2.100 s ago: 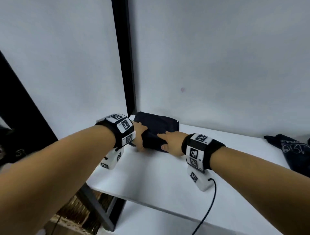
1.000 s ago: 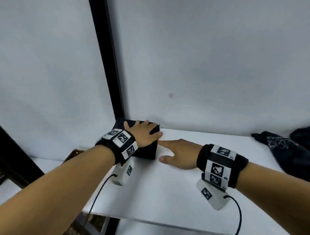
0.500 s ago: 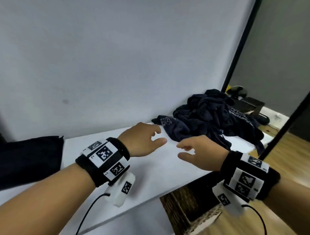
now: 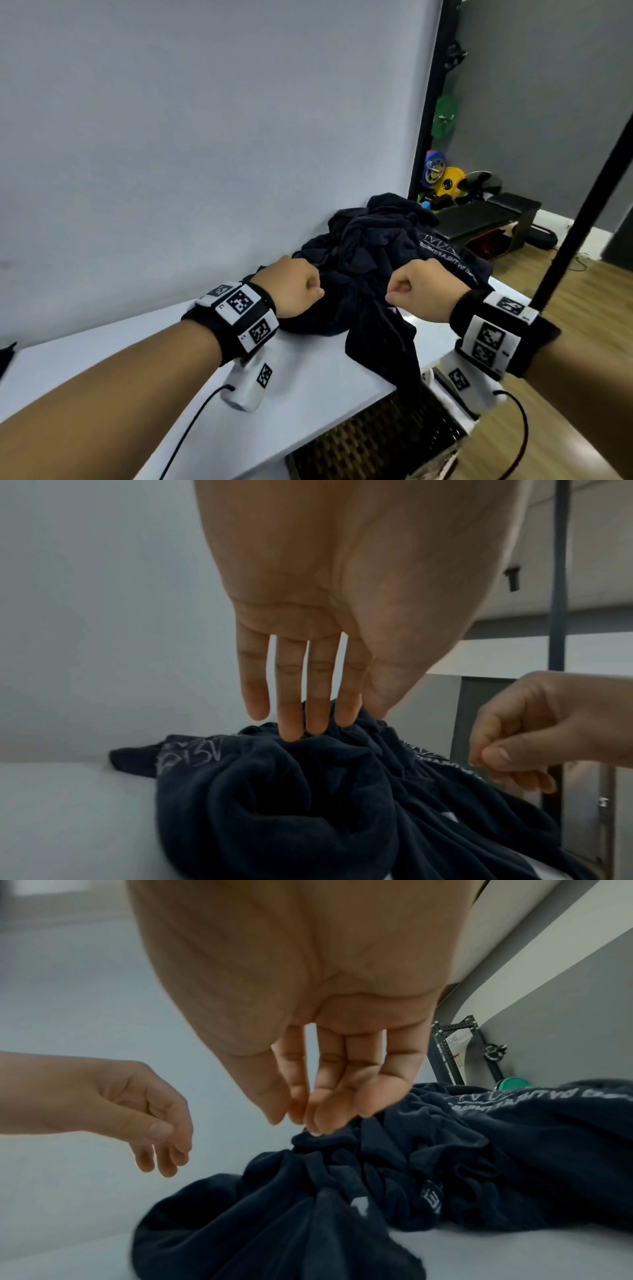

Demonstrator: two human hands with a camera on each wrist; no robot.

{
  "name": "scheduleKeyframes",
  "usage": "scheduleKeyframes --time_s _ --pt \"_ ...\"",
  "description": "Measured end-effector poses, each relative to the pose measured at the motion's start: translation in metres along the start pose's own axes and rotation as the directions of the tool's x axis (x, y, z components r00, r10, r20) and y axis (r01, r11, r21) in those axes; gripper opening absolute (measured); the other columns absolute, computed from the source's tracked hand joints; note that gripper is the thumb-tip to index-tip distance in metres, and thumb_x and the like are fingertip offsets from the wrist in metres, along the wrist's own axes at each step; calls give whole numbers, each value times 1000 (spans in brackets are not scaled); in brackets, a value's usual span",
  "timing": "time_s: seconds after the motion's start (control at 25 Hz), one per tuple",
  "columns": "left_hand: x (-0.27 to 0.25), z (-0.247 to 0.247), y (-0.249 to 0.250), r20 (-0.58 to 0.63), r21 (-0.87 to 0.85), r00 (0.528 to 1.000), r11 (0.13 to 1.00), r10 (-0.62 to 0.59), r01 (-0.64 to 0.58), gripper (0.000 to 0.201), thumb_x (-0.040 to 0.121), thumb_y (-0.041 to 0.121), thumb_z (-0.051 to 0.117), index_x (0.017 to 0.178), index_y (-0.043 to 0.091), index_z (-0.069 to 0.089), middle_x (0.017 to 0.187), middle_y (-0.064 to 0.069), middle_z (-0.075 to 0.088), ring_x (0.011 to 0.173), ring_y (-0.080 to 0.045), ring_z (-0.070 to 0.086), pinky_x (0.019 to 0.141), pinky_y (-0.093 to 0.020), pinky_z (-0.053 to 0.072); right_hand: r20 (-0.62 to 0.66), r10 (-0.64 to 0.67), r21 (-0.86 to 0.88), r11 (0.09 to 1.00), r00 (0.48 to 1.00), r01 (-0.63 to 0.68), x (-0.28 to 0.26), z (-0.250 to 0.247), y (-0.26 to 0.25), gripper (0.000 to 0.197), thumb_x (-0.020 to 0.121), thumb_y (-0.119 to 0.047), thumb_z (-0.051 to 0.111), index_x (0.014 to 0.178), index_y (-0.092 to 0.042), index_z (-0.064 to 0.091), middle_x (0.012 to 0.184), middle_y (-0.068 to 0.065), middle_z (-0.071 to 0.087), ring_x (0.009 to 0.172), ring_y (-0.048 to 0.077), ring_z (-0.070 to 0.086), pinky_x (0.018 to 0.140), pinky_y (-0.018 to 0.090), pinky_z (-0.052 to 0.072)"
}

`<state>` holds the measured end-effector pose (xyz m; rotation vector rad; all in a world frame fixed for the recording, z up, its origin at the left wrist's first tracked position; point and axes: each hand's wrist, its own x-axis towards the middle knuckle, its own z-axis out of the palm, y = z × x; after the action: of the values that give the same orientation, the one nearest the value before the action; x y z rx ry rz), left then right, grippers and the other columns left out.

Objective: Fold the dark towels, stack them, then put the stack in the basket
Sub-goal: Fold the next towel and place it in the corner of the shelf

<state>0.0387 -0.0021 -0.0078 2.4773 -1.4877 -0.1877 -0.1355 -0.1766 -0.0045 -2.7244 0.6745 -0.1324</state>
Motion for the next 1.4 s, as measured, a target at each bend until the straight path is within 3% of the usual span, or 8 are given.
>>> scheduleKeyframes --time_s 0.16,0.32,0.48,0.72,0.92,1.12,1.28,1.4 --pt "27 24 15 73 60 996 997 -48 43 23 87 41 59 98 23 68 97 4 68 92 -18 63 82 -31 51 74 -57 38 998 996 54 36 10 12 6 83 -32 69 82 -26 68 74 -10 63 84 16 63 82 30 53" --pt "41 49 23 228 190 972 982 -53 9 32 75 53 68 92 29 57 93 5 65 86 -19 63 68 -26 43 375 -123 -151 970 919 191 55 36 10 66 76 -43 73 132 -24 43 114 3 61 105 26 60 90 37 52" --pt "51 55 27 243 281 967 960 -70 -2 27 74 45 70 84 23 60 87 0 68 80 -22 64 65 -27 43 393 -105 -295 927 914 233 74 44 16 61 66 -41 78 116 -19 50 109 5 62 97 26 61 83 41 55" --pt "55 53 19 159 198 982 978 -97 65 19 83 40 59 82 21 56 84 -2 65 82 -28 64 70 -32 50 371 -117 -266 937 921 227 86 42 28 60 68 -37 78 121 -26 55 113 0 62 99 24 62 83 40 56" --pt "58 40 21 56 162 985 975 -164 153 41 77 68 55 77 28 57 77 8 60 77 -16 61 66 -29 48 176 -169 -29 984 970 177 88 25 38 8 84 -39 66 85 -34 60 86 -10 56 90 19 58 85 37 53" --pt "89 22 25 -205 -13 965 987 -162 163 23 87 46 57 86 23 62 89 4 64 85 -19 61 77 -34 52 -38 -60 95 993 997 64 107 5 48 13 80 -38 68 72 -35 58 83 -11 63 85 15 62 85 39 54" --pt "122 31 23 -203 -139 934 953 -294 269 28 88 39 61 96 13 66 94 -5 65 90 -24 63 84 -37 53 -68 -41 90 995 997 47 117 8 52 12 83 -35 67 72 -34 62 81 -12 63 86 16 64 85 37 55" --pt "135 40 18 -206 -238 918 927 -339 289 17 86 30 64 81 15 70 88 -2 69 89 -22 64 83 -35 54 -88 -30 123 992 996 41 125 7 55 12 83 -34 68 71 -33 65 80 -11 65 82 16 65 85 37 55"
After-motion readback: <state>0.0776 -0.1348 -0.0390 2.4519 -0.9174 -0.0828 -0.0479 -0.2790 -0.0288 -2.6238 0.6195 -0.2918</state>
